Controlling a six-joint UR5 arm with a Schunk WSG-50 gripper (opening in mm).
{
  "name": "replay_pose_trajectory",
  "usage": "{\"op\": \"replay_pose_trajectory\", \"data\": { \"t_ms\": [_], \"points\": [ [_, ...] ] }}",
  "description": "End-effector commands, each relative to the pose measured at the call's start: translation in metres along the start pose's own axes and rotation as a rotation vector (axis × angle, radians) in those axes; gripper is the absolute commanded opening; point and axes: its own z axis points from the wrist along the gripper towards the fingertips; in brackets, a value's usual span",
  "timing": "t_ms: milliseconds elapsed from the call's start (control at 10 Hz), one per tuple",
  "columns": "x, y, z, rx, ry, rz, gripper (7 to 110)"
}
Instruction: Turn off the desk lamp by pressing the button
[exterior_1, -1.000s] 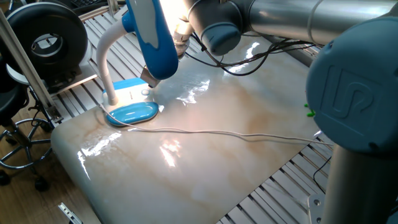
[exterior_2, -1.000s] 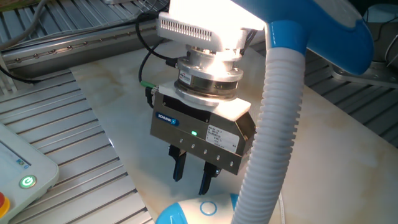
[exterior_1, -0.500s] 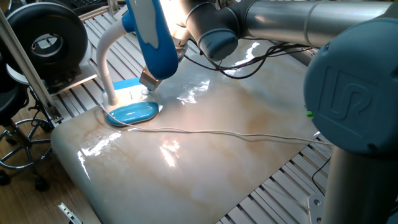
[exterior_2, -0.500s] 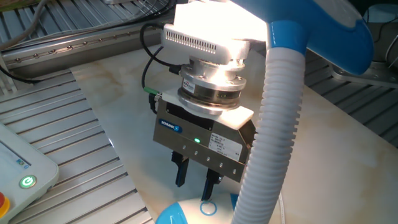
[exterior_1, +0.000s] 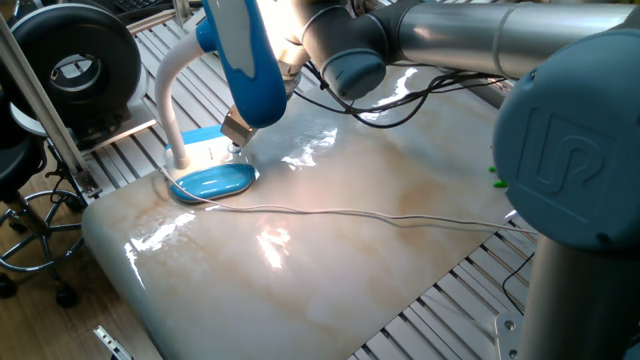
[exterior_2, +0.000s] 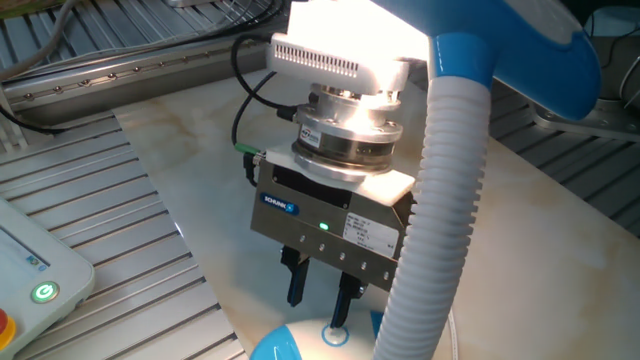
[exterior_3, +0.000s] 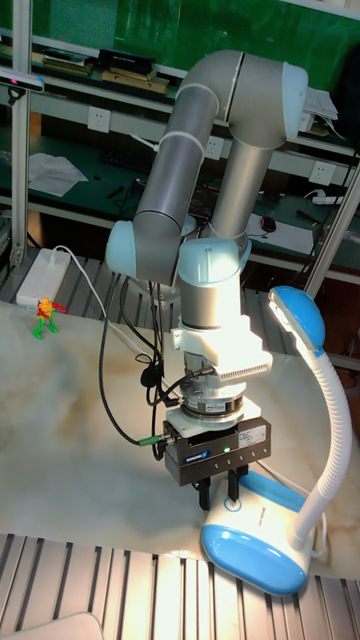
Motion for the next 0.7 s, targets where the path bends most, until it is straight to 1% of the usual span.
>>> {"op": "replay_pose_trajectory", "data": {
  "t_ms": [0,600],
  "points": [
    [-0.0024,-0.0011,0.0032,-0.004,-0.010,0.009,44],
    [-0.0020,-0.0005,0.0118,0.001,-0.013,0.009,44]
  ]
}}
